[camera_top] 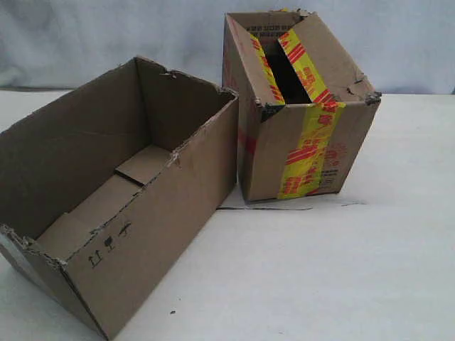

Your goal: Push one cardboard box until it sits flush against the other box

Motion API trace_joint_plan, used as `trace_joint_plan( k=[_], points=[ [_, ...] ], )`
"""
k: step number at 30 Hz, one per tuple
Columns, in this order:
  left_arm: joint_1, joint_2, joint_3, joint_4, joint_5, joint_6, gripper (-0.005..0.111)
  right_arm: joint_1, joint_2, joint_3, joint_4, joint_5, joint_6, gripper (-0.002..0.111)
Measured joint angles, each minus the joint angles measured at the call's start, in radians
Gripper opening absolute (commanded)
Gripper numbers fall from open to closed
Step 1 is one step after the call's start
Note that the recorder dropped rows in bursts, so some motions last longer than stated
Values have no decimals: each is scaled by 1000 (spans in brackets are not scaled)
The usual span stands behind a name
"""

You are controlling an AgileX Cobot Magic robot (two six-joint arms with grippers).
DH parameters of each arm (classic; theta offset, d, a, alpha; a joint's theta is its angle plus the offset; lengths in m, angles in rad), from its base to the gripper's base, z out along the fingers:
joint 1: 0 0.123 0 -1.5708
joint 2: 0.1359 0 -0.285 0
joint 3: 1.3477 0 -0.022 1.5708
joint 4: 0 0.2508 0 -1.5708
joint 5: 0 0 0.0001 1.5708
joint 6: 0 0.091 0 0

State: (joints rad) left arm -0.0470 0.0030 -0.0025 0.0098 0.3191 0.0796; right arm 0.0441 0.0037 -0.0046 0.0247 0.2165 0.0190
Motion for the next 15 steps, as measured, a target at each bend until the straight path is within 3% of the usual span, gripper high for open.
trace_joint_plan(
  k=[11, 15],
  points=[
    [0, 0, 0, 0, 0, 0, 0, 0, 0, 0, 0, 0, 0, 0],
    [0, 0, 0, -66, -95, 0, 0, 0, 0, 0, 0, 0, 0, 0]
  ],
)
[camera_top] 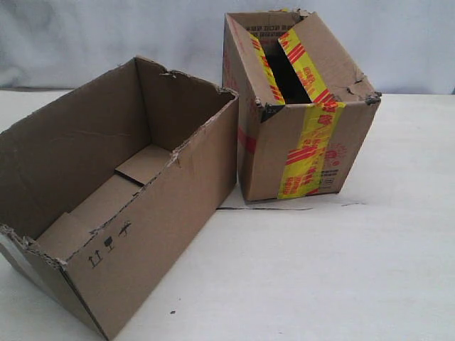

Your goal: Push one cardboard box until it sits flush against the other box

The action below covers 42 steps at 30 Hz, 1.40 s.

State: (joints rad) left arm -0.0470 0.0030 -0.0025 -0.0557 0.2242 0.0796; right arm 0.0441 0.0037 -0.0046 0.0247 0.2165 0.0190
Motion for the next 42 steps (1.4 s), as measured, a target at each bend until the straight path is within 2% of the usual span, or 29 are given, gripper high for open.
trace_joint_plan(
  k=[3, 7, 14, 26, 31, 38, 42],
  points=[
    [0, 0, 0, -226, -85, 0, 0, 0, 0, 0, 0, 0, 0, 0],
    [0, 0, 0, -339, -157, 0, 0, 0, 0, 0, 0, 0, 0, 0],
    [0, 22, -23, -258, -89, 0, 0, 0, 0, 0, 0, 0, 0, 0],
    [0, 388, -58, -247, -41, 17, 0, 0, 0, 0, 0, 0, 0, 0],
    [-55, 413, -62, -262, -32, 36, 0, 0, 0, 0, 0, 0, 0, 0],
    [-177, 413, -62, -296, -24, 42, 0, 0, 0, 0, 0, 0, 0, 0],
    [-211, 417, -62, -311, -22, 42, 0, 0, 0, 0, 0, 0, 0, 0]
  ],
)
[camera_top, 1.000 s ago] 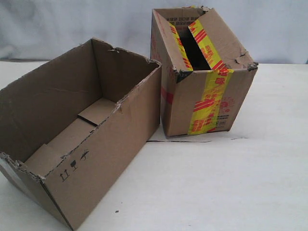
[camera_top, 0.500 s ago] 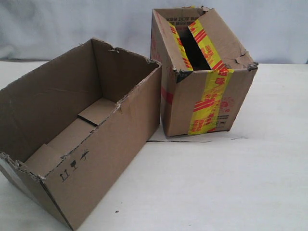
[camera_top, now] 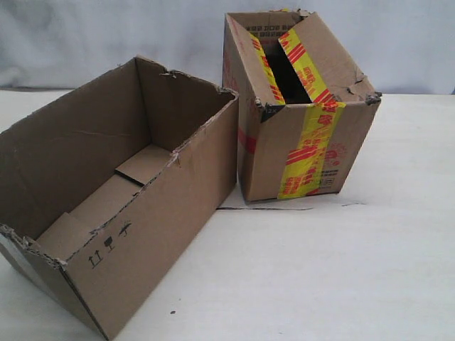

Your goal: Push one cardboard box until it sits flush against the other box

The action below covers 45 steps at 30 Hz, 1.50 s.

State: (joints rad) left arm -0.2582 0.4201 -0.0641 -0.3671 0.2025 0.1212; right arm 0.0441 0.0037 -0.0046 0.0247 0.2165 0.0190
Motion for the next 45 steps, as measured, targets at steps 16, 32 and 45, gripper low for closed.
trace_joint_plan(
  k=[16, 32, 45],
  points=[
    [-218, 185, 0, -129, -63, 51, 0, 0, 0, 0, 0, 0, 0, 0],
    [-501, 441, -29, -164, -299, 10, 0, 0, 0, 0, 0, 0, 0, 0],
    [-592, 806, -234, -162, -468, 8, 0, 0, 0, 0, 0, 0, 0, 0]
  ],
)
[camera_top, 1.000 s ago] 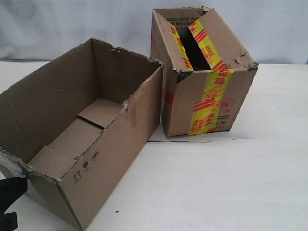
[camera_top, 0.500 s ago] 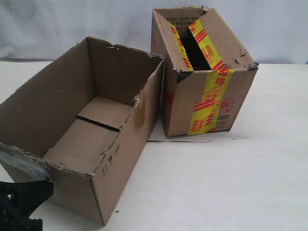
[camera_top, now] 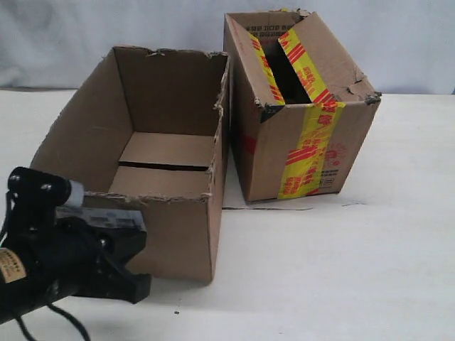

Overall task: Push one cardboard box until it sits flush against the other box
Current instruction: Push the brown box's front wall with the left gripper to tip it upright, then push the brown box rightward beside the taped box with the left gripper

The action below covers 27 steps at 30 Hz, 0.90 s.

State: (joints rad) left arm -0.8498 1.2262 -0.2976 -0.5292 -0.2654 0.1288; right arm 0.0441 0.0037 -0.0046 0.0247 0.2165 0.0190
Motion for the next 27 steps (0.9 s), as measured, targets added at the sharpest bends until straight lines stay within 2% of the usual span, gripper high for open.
trace_joint_plan(
  k=[10, 18, 27],
  points=[
    [19, 207, -159, 77, -58, 7, 0, 0, 0, 0, 0, 0, 0, 0],
    [104, 220, -170, 92, -82, 21, 0, 0, 0, 0, 0, 0, 0, 0],
    [116, 222, -206, 125, -83, 42, 0, 0, 0, 0, 0, 0, 0, 0]
  ],
)
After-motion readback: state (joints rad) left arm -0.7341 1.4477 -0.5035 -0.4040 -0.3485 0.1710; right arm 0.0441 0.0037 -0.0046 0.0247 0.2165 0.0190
